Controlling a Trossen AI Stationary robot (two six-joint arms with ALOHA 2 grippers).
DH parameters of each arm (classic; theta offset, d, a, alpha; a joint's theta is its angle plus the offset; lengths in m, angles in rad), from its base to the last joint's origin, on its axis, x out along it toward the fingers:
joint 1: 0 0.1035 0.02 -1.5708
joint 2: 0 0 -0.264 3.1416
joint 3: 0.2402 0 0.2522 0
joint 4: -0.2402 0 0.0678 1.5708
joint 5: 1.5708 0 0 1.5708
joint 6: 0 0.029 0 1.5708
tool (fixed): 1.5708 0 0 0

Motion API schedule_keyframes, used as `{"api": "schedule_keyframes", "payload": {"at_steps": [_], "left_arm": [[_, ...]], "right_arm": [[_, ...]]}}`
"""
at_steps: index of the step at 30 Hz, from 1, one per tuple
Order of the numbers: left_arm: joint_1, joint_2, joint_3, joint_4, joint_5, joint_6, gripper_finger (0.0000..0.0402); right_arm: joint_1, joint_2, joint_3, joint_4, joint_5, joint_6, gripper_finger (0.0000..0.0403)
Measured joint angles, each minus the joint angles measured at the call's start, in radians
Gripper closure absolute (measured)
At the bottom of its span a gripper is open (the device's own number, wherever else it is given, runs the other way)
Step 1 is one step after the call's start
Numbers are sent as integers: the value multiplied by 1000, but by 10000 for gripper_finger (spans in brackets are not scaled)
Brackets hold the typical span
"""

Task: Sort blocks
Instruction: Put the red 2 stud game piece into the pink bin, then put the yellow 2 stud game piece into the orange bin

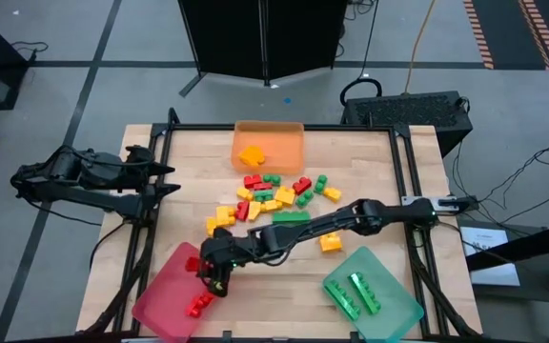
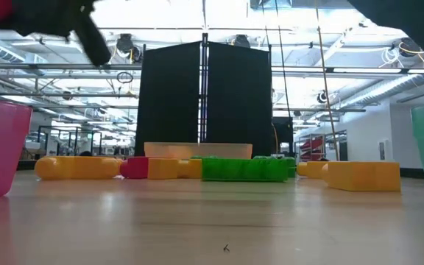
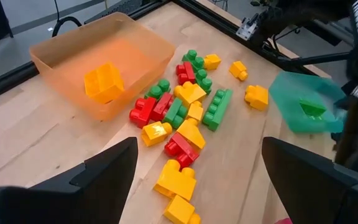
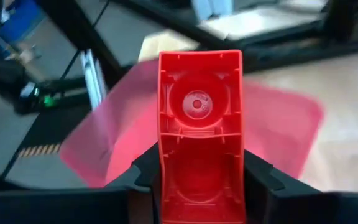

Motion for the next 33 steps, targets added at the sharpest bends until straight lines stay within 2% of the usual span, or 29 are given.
{"api": "schedule_keyframes", "payload": {"at_steps": [4,10,12,18,21,24,28,33], "left_arm": [[0,0,0,-1,0,-3,56],[0,0,0,-1,0,-4,56],[0,0,0,-1,0,-5,56],[0,0,0,-1,0,-6,56],[0,0,0,-1,0,-6,56],[0,0,0,-1,0,-6,56],[0,0,0,-1,0,-5,56],[0,0,0,-2,7,-5,56]], "right_arm": [[1,39,0,-8,-76,-2,287],[6,52,0,-50,-92,-11,287],[6,52,0,-46,-108,-11,262],[4,52,0,-33,-109,-9,143],[3,52,0,-32,-109,-5,120],[-5,26,0,-74,-111,6,117],[-24,-99,0,-306,-83,-19,118],[-25,-288,7,-840,7,-16,118]]}}
